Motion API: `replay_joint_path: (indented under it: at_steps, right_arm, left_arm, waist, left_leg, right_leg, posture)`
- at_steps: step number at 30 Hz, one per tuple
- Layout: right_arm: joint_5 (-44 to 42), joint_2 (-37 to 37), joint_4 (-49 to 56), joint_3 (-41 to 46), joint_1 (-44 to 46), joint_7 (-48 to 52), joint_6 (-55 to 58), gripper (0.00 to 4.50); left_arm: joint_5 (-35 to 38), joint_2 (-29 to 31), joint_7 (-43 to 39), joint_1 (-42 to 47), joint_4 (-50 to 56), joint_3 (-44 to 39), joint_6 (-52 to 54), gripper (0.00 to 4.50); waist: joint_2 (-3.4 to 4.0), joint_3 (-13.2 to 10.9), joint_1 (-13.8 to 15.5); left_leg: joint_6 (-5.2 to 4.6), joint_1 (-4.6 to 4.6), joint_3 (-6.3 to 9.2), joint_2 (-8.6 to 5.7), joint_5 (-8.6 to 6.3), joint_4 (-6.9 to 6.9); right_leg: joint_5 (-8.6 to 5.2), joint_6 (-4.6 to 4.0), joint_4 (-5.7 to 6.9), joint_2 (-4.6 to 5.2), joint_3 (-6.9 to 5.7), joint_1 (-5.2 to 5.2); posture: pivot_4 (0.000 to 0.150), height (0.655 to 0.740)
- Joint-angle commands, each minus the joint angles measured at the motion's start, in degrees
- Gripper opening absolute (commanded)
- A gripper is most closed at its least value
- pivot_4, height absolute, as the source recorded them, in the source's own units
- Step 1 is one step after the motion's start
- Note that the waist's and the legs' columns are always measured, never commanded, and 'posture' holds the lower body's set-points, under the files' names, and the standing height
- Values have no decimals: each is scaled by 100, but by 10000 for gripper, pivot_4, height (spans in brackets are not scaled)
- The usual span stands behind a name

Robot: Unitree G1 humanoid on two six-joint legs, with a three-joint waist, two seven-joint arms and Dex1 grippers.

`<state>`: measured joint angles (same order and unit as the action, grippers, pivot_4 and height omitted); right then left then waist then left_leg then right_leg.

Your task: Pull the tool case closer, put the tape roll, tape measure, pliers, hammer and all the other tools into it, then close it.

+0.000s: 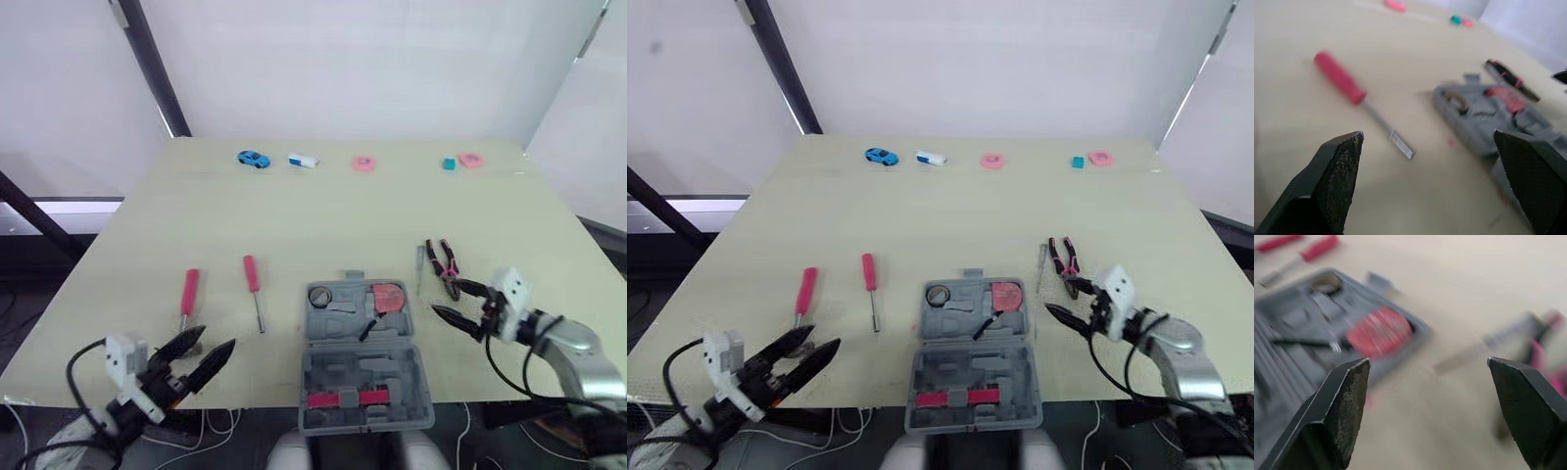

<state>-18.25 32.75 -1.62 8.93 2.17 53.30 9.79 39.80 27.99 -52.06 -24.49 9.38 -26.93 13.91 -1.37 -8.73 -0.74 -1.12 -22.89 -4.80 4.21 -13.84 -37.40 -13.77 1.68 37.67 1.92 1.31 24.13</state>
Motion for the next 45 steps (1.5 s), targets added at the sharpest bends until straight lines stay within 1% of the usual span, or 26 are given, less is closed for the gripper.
replay_joint_path:
  at_steps: [1,4,6,8,11,13,17,19,21,22,25,29,31,37,45]
  right_arm:
    - [-227,363,709,821,-785,-144,174,44959]
    - [-382,493,1059,1266,-1477,-243,337,44959]
    - [-427,519,1145,1432,-1772,-248,355,44959]
    - [-444,508,1196,1489,-1877,-279,362,44959]
    - [-523,456,1202,1482,-1821,-365,398,44959]
    - [-555,402,1191,1381,-1673,-480,472,44959]
    - [-176,151,1012,973,-1052,-1101,528,44959]
    - [40,49,875,691,-648,-1443,798,44959]
    - [336,-51,646,370,-152,-1866,1197,44959]
    - [436,-181,452,222,167,-2099,1354,44959]
    - [494,-476,214,48,682,-2491,1778,44959]
    - [755,-1132,24,-325,1253,-3194,2151,44959]
    - [831,-1313,-52,-391,1401,-3375,2236,44959]
    - [1035,-1575,-399,-443,1662,-3856,2219,44959]
    - [919,-1729,-401,-229,1543,-4025,2109,44959]
  left_arm:
    - [-144,42,-116,-387,-249,-393,-303,45000]
    - [-189,43,-197,-538,-419,-460,-419,45000]
    - [-219,46,-222,-556,-474,-457,-452,45000]
    - [-271,62,-274,-546,-515,-434,-502,45000]
    - [-256,79,-336,-449,-442,-391,-498,45000]
    - [-229,111,-396,-375,-263,-314,-475,45000]
    - [-216,236,-517,-156,244,-38,-443,45000]
    - [-213,364,-664,-16,510,161,-418,45000]
    - [-161,506,-780,187,759,355,-344,45000]
    - [-108,605,-858,333,918,480,-269,45000]
    - [66,753,-910,603,1164,652,-52,45000]
    - [224,1123,-1225,1125,1435,959,210,45000]
    - [320,1207,-1247,1277,1517,1024,328,45000]
    - [491,1260,-1171,1566,1735,1090,561,45000]
    - [552,1233,-1070,1636,1788,1013,646,45000]
  waist:
    - [-2,1,12]
    - [-12,-3,-3]
    - [-18,-5,-2]
    - [-22,-3,-12]
    - [-20,-4,-25]
    - [-22,-5,-19]
    - [-25,-8,-8]
    - [-25,-8,-7]
    - [-22,-8,-4]
    - [-23,-7,-7]
    - [-24,-10,-14]
    - [-22,-8,-13]
    - [-19,-9,-13]
    - [-18,-10,-11]
    - [-18,-9,-20]
  left_leg:
    - [0,0,1,0,0,1]
    - [2,-2,7,-2,-2,13]
    - [5,-1,21,0,-4,12]
    - [30,3,33,6,-18,7]
    - [32,4,29,8,-19,8]
    - [32,1,30,6,-20,9]
    - [32,-7,29,2,-19,11]
    - [31,-6,29,1,-19,11]
    - [10,-8,28,1,-6,11]
    - [7,-12,20,-1,-4,17]
    - [6,-30,14,-1,-3,7]
    - [5,-57,5,1,-3,8]
    - [6,-83,12,1,-1,6]
    - [6,-93,5,-1,-2,5]
    - [6,-85,9,0,0,-1]
  right_leg:
    - [-1,1,-2,0,-1,-2]
    - [-5,3,-16,7,2,3]
    - [-6,6,-18,8,6,12]
    - [-6,6,-16,11,2,12]
    - [-6,6,-16,17,3,14]
    - [-6,6,-17,17,1,16]
    - [-5,5,-16,11,0,22]
    - [-5,4,-14,10,0,23]
    - [-3,2,-13,8,0,24]
    - [9,-21,-9,8,6,24]
    - [12,-21,5,3,13,47]
    - [12,-24,9,-14,6,66]
    - [17,-16,16,-19,2,91]
    - [24,0,8,-15,3,93]
    - [22,-5,24,-19,4,93]
  posture:
    - [1500,7400]
    - [1500,7400]
    - [1500,7400]
    - [1500,7400]
    - [1500,7400]
    - [1500,7400]
    - [1500,7400]
    - [1500,7400]
    - [1500,7400]
    - [1500,7400]
    - [1500,7400]
    - [1500,7400]
    - [1500,7400]
    - [1500,7400]
    - [1500,7400]
